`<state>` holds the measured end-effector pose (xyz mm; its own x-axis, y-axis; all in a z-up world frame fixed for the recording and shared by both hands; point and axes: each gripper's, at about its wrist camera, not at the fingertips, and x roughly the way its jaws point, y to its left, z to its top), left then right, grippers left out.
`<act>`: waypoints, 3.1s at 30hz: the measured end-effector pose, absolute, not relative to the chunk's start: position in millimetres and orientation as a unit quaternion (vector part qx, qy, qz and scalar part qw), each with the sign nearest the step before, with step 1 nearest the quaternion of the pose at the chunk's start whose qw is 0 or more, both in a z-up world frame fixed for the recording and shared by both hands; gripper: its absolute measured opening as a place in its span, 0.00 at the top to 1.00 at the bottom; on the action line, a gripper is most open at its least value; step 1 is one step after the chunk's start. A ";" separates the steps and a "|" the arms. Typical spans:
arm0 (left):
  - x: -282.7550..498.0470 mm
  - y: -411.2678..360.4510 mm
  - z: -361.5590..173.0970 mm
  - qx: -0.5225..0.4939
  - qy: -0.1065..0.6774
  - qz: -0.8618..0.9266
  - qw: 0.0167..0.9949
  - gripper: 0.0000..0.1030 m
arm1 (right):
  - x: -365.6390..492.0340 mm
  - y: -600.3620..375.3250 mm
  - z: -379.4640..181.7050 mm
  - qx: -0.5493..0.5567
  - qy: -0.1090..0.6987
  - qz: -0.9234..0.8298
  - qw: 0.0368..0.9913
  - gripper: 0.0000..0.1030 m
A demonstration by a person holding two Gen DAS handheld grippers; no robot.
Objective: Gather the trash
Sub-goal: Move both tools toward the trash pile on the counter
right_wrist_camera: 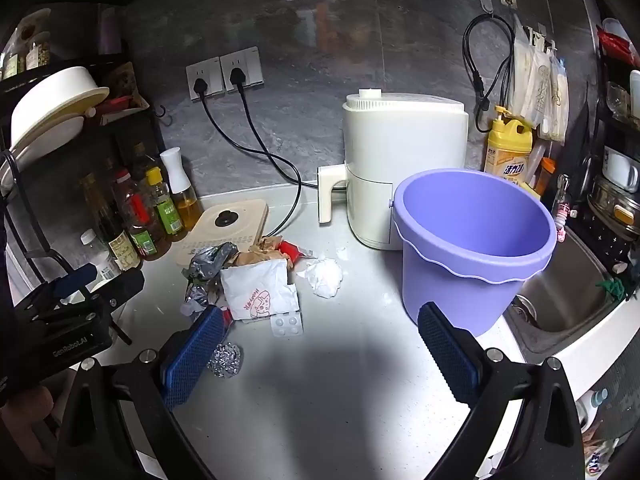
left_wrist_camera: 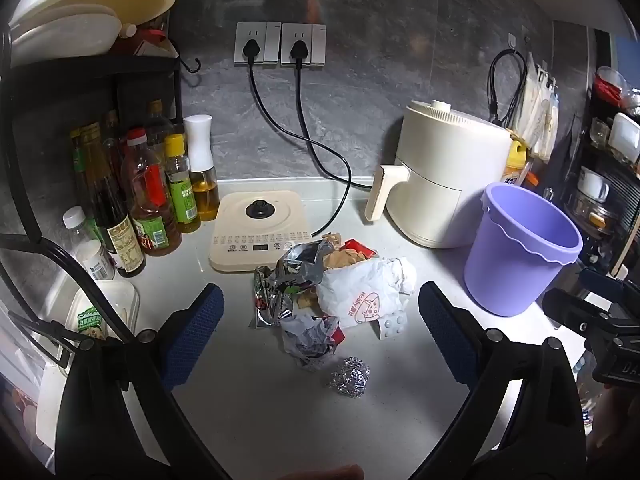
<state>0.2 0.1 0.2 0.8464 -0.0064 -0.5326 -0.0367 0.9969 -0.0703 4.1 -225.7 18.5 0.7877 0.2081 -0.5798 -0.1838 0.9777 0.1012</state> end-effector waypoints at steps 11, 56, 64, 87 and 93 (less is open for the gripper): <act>4.3 4.4 -0.4 -0.045 0.274 0.004 0.961 0.06 | 7.6 -219.3 17.0 0.019 0.311 0.096 0.945 0.08; 4.4 5.2 12.7 -0.039 0.242 -0.039 0.969 0.06 | 0.8 -225.5 29.3 0.031 0.277 0.064 0.958 0.08; -1.4 4.0 12.5 -0.038 0.240 -0.044 0.969 0.06 | -3.9 -225.8 31.0 0.030 0.274 0.060 0.959 0.08; -0.6 6.5 2.2 -0.050 0.252 -0.050 0.965 0.06 | -3.9 -229.1 30.4 0.027 0.286 0.054 0.956 0.08; 1.8 7.5 -16.4 -0.060 0.273 -0.046 0.959 0.06 | 1.4 -228.1 18.9 0.024 0.298 0.062 0.952 0.08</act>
